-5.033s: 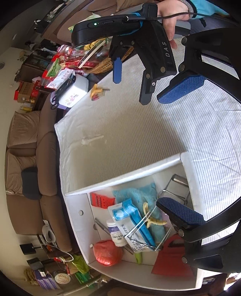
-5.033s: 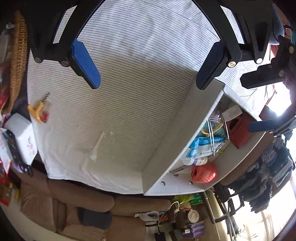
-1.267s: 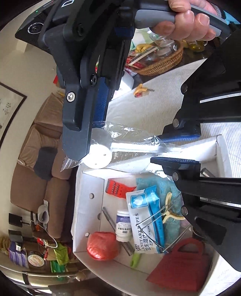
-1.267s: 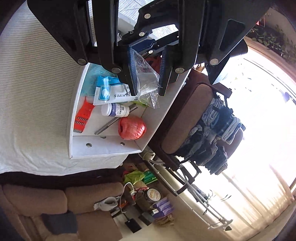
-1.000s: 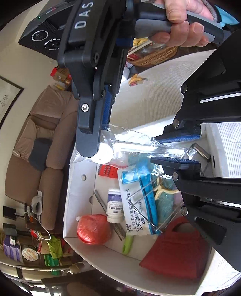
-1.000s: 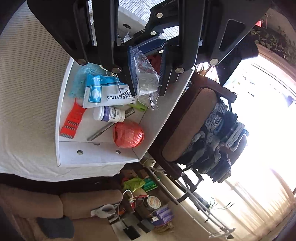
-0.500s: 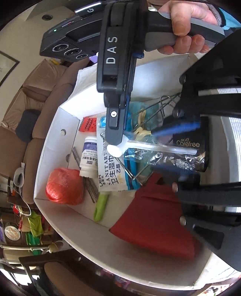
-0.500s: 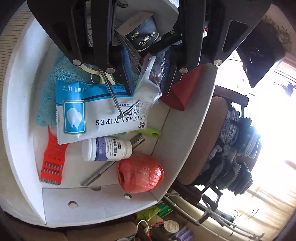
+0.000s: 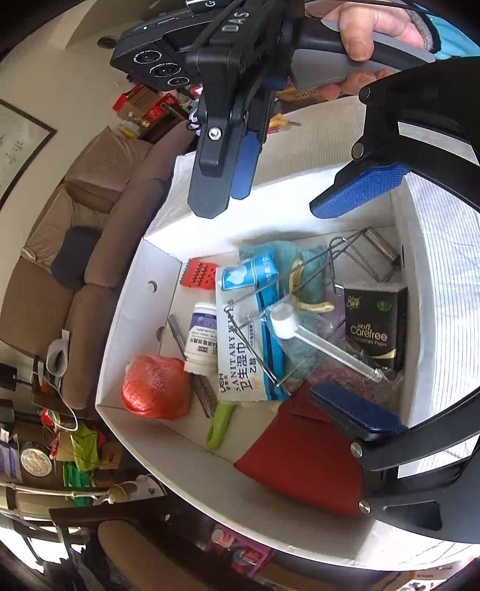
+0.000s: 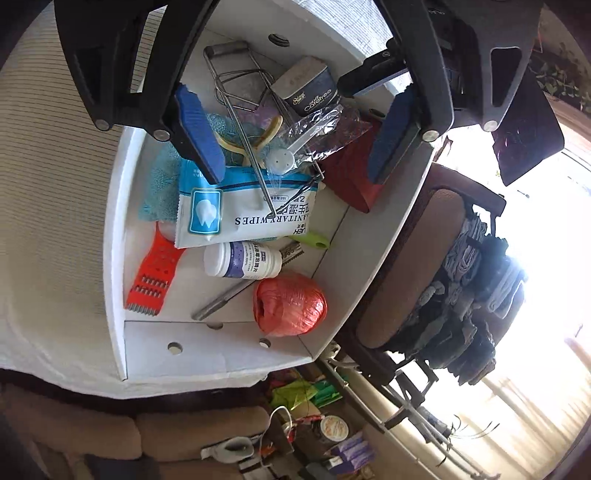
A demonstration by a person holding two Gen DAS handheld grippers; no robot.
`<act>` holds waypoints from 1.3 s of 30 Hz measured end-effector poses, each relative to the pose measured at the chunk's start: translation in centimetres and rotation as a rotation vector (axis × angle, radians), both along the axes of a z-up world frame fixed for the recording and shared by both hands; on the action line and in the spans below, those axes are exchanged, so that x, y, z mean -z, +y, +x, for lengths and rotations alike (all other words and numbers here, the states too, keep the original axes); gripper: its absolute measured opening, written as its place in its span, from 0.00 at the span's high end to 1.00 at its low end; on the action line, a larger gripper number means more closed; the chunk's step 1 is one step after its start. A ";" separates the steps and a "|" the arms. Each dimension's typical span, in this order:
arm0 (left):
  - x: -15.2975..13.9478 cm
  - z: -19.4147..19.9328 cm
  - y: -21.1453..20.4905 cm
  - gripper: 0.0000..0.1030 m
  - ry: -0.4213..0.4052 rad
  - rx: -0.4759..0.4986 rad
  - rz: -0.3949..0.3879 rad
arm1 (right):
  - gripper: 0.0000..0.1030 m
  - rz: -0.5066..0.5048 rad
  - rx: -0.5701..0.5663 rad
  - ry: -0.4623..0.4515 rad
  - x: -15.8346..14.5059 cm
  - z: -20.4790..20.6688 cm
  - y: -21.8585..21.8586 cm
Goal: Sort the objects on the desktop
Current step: 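Move the right tool toward the yellow corkscrew on the cloth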
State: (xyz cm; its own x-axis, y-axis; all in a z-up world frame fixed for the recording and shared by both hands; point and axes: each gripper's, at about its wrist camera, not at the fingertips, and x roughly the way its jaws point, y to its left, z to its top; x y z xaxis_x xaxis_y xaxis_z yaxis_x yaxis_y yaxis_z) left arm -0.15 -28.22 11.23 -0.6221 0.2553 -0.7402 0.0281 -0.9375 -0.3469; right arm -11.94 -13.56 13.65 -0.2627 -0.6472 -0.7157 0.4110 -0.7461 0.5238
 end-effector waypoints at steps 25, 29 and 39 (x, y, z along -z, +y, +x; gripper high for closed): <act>-3.4 -3.6 20.7 0.00 0.056 0.227 -0.045 | 0.00 0.236 0.360 0.152 0.6 6.0 27.2; -1.4 -5.8 24.8 0.00 0.027 0.257 -0.067 | 0.00 0.268 0.389 0.174 2.3 6.9 31.1; 2.9 -12.8 33.8 0.00 -0.051 0.333 -0.109 | 0.26 0.349 0.421 0.227 6.0 6.8 35.1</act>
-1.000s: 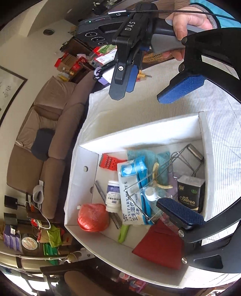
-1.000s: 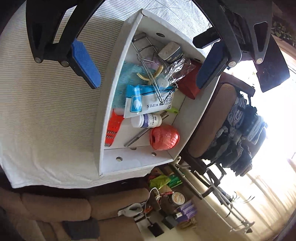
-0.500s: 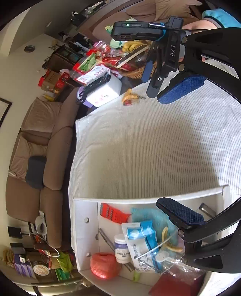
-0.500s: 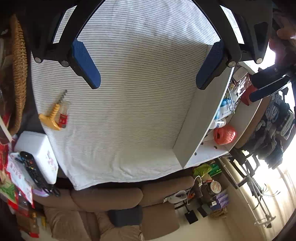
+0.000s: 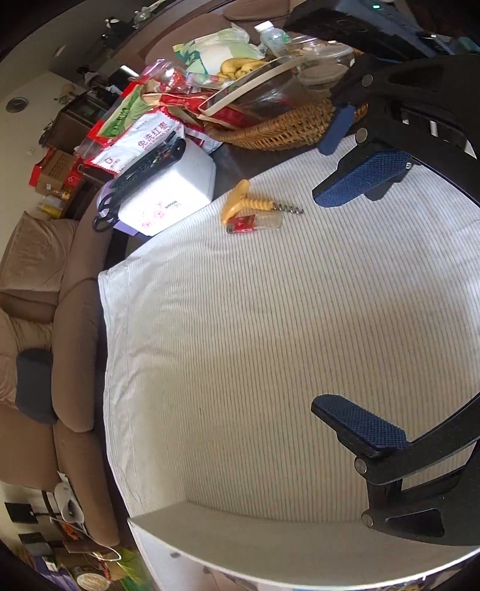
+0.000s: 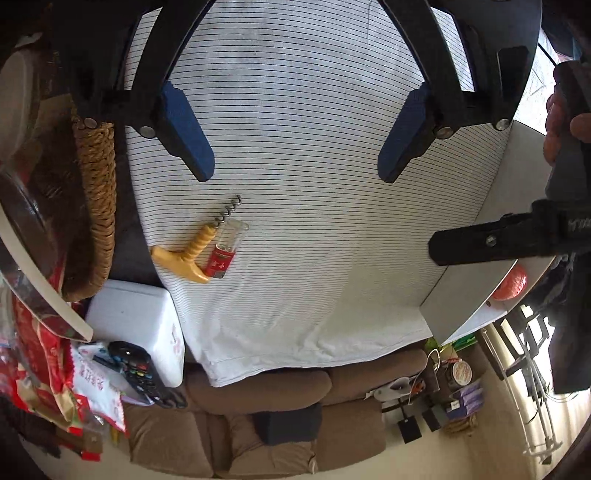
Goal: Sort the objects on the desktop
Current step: 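Move the right tool toward the yellow corkscrew on the cloth, then close the right gripper on the yellow corkscrew handle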
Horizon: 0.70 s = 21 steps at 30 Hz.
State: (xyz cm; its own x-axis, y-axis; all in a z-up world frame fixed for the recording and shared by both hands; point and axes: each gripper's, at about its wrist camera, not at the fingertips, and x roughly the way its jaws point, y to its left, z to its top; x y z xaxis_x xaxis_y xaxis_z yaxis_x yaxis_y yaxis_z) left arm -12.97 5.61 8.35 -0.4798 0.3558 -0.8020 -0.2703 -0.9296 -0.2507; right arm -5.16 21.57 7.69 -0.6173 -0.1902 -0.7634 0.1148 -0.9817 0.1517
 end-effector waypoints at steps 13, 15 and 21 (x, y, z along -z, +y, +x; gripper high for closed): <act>5.4 -7.1 11.4 0.03 -0.060 0.150 -0.057 | 0.31 -0.108 0.050 -0.045 0.0 1.2 4.2; 5.6 -7.5 12.2 0.04 -0.057 0.164 -0.058 | 0.31 -0.110 0.042 -0.046 -0.1 1.4 4.3; 7.0 -8.0 14.0 0.04 -0.067 0.173 -0.139 | 0.31 -0.130 0.012 -0.061 0.1 1.1 3.9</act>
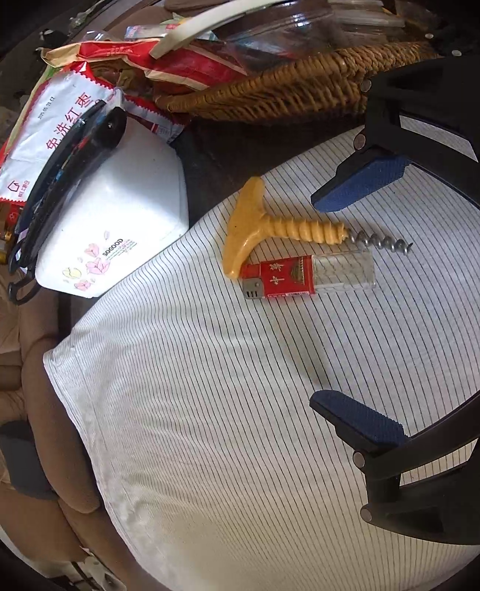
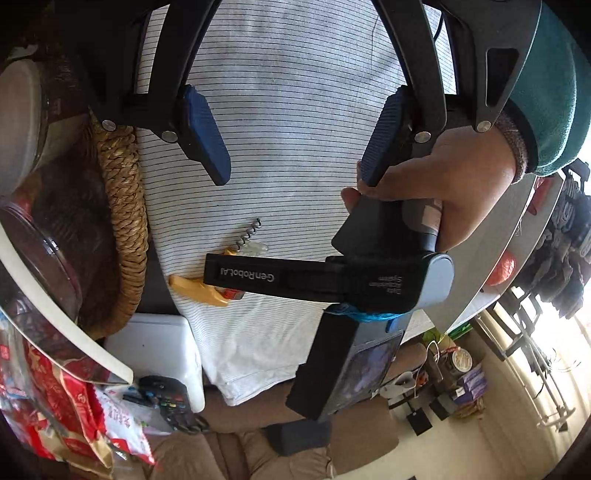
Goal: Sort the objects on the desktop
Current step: 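Close the right gripper on the yellow corkscrew handle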
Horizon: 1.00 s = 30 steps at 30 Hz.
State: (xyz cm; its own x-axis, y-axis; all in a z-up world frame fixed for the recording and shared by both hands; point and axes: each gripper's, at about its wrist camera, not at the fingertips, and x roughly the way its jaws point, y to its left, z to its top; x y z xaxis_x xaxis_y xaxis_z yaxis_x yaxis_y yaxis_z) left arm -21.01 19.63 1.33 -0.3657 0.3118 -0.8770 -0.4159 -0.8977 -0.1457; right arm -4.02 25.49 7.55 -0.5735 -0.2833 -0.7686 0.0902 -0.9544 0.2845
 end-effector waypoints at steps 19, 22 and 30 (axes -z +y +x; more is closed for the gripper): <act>-0.6 4.9 -7.0 0.31 0.072 0.074 -0.002 | 0.31 -0.188 -0.006 0.013 -1.0 -1.1 0.7; -0.9 4.9 -7.8 0.30 0.102 0.100 -0.014 | 0.31 -0.162 -0.018 0.037 -2.3 -2.5 0.7; -1.7 5.0 -8.6 0.30 0.106 0.124 0.030 | 0.33 0.193 -0.101 -0.087 -1.4 -13.4 -1.5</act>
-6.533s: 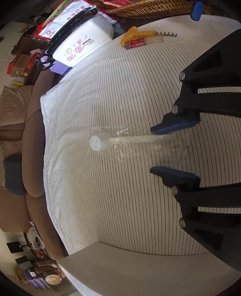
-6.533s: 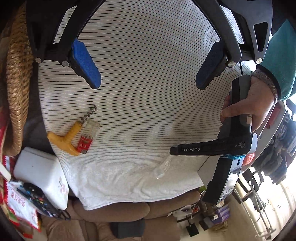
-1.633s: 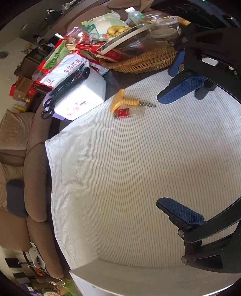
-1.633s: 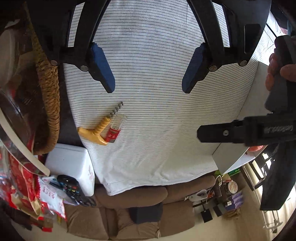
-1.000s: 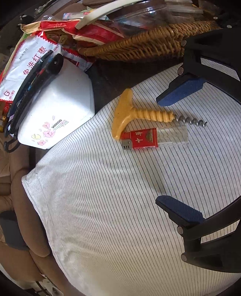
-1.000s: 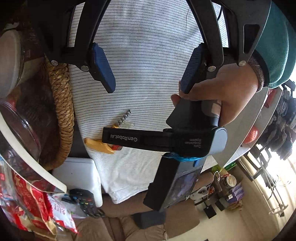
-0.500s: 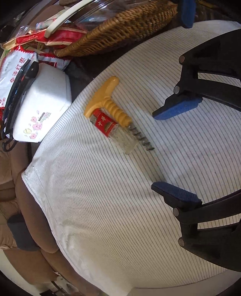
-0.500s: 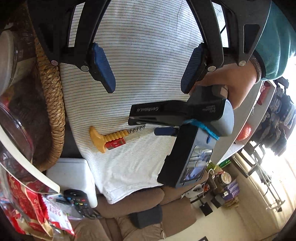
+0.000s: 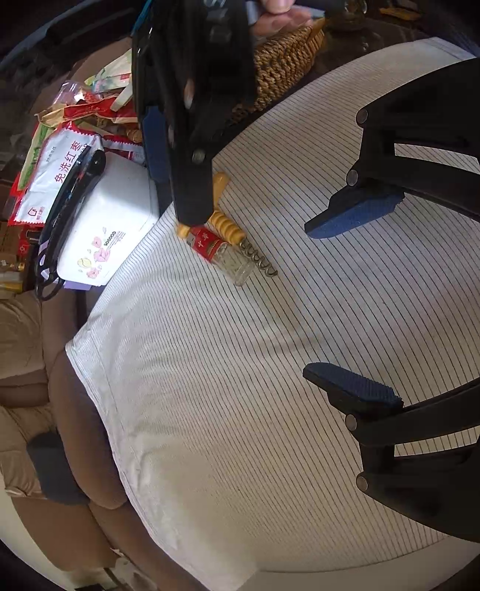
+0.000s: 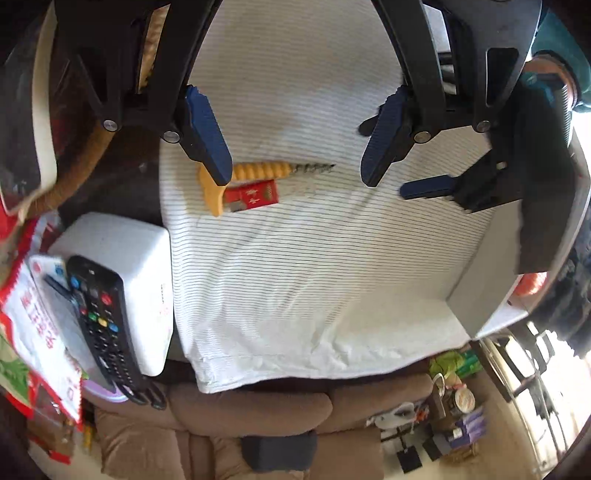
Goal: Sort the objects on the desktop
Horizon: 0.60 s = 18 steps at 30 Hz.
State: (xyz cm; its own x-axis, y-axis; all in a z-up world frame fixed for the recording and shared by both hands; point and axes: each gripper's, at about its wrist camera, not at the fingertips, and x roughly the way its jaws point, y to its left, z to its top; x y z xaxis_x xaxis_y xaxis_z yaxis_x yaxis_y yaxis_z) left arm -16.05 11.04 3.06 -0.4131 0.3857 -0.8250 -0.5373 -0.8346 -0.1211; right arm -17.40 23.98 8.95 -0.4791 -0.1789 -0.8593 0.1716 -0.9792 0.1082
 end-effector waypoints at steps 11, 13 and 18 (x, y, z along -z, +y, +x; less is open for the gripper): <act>0.5 0.1 -0.8 0.30 -0.032 -0.006 0.050 | 0.32 0.174 0.039 -0.139 5.3 -6.2 -0.2; 0.5 0.1 -0.9 0.30 -0.039 -0.009 0.052 | 0.32 0.176 0.060 -0.156 5.8 -6.3 0.1; 0.4 0.5 -1.3 0.28 -0.057 -0.005 0.063 | 0.32 0.033 0.099 -0.202 6.3 -5.6 1.4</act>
State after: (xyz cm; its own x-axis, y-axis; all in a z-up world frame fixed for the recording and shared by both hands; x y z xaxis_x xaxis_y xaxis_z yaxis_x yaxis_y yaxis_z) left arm -15.52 9.69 2.70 -0.3686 0.4357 -0.8212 -0.5236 -0.8272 -0.2039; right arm -22.98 25.40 2.61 -0.3105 -0.1104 -0.9441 0.0530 -0.9937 0.0988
